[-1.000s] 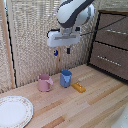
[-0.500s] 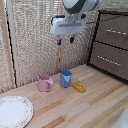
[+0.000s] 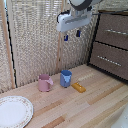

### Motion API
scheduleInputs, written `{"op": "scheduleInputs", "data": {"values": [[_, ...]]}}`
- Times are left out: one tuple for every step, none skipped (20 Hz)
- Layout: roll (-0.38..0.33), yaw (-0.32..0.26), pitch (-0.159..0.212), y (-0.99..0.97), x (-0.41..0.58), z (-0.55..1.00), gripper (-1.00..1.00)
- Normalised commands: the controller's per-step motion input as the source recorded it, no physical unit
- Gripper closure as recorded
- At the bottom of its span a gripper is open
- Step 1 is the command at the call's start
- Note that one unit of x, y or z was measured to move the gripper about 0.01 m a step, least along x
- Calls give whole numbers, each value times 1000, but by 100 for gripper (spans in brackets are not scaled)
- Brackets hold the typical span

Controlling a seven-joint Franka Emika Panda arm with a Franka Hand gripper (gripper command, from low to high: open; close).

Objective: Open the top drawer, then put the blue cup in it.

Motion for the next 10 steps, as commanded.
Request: {"op": "scheduleInputs", "data": {"values": [[-325, 150, 0, -226, -154, 23, -100], [-327, 152, 0, -226, -160, 11, -100], [-327, 153, 0, -220, -163, 11, -100], [-327, 155, 0, -220, -163, 14, -100], [-324, 158, 0, -211, -160, 29, -100], [-314, 166, -14, -200, -149, 49, -100], [-310, 170, -26, -191, -140, 54, -100], [-310, 170, -27, -189, -137, 60, -100], [-312, 170, -27, -186, -134, 57, -100], [-312, 177, -29, -169, -129, 51, -100]]}}
